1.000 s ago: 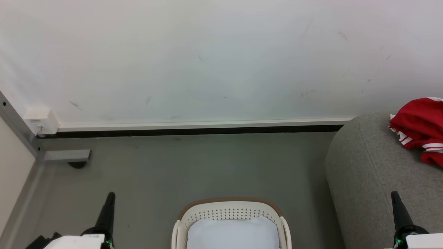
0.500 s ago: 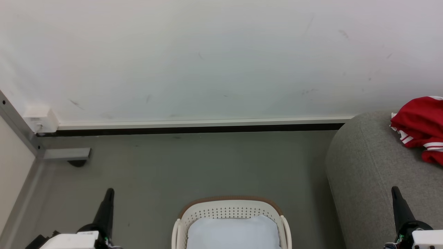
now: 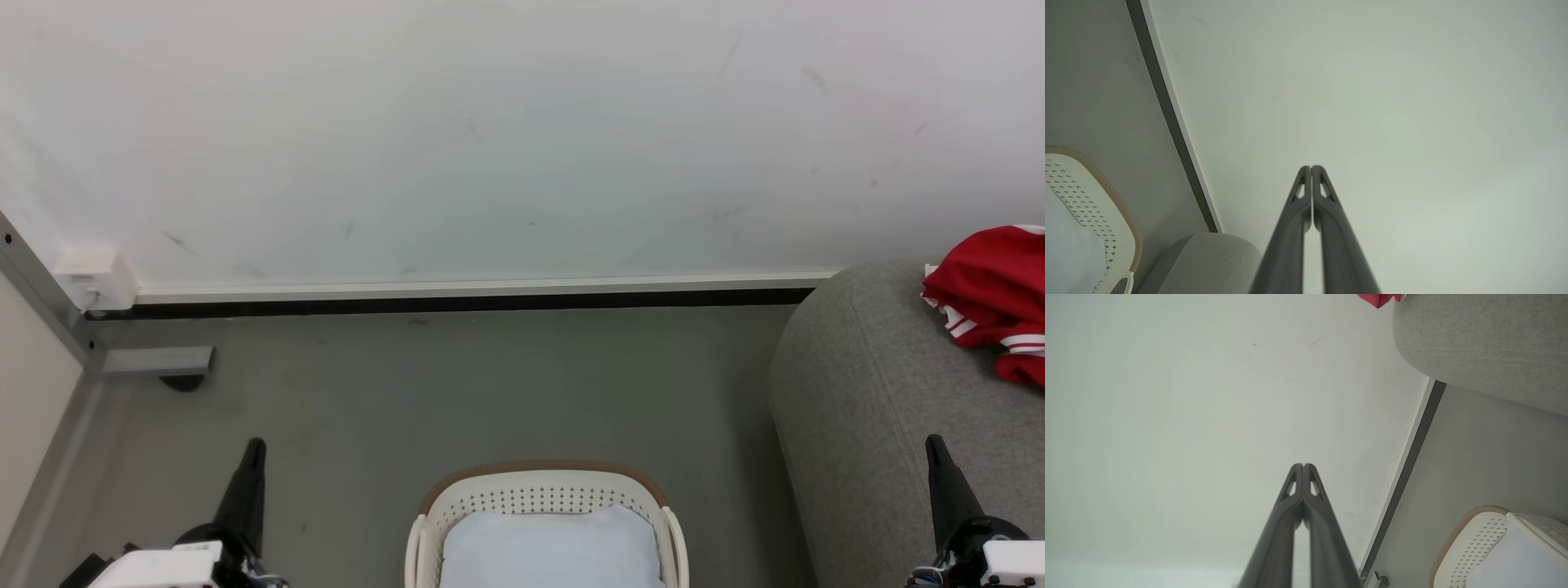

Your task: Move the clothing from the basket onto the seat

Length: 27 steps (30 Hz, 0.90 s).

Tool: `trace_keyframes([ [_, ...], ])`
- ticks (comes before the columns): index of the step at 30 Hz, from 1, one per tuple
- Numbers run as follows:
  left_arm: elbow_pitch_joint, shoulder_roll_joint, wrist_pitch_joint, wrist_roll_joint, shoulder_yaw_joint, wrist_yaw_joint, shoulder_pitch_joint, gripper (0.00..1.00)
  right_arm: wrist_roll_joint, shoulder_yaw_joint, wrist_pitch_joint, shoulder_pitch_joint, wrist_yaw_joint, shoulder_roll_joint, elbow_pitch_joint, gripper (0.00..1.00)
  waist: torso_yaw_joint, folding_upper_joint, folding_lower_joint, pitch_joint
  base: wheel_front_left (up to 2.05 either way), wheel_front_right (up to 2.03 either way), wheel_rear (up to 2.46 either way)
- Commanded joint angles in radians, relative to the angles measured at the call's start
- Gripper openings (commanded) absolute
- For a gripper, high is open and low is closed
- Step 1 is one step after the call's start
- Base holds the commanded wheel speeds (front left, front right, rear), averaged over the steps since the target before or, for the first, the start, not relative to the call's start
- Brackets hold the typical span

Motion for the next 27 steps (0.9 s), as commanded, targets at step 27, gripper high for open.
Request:
trace_keyframes([
  [27,-0.004,0.002,0.004,-0.013,0.003,-0.004,-0.009,0.00,0.001,-0.004,0.004,-0.012,-0.002,-0.007,-0.006,0.00,0.000,0.0000,0.0001,0.000,0.00,0.00,0.00],
])
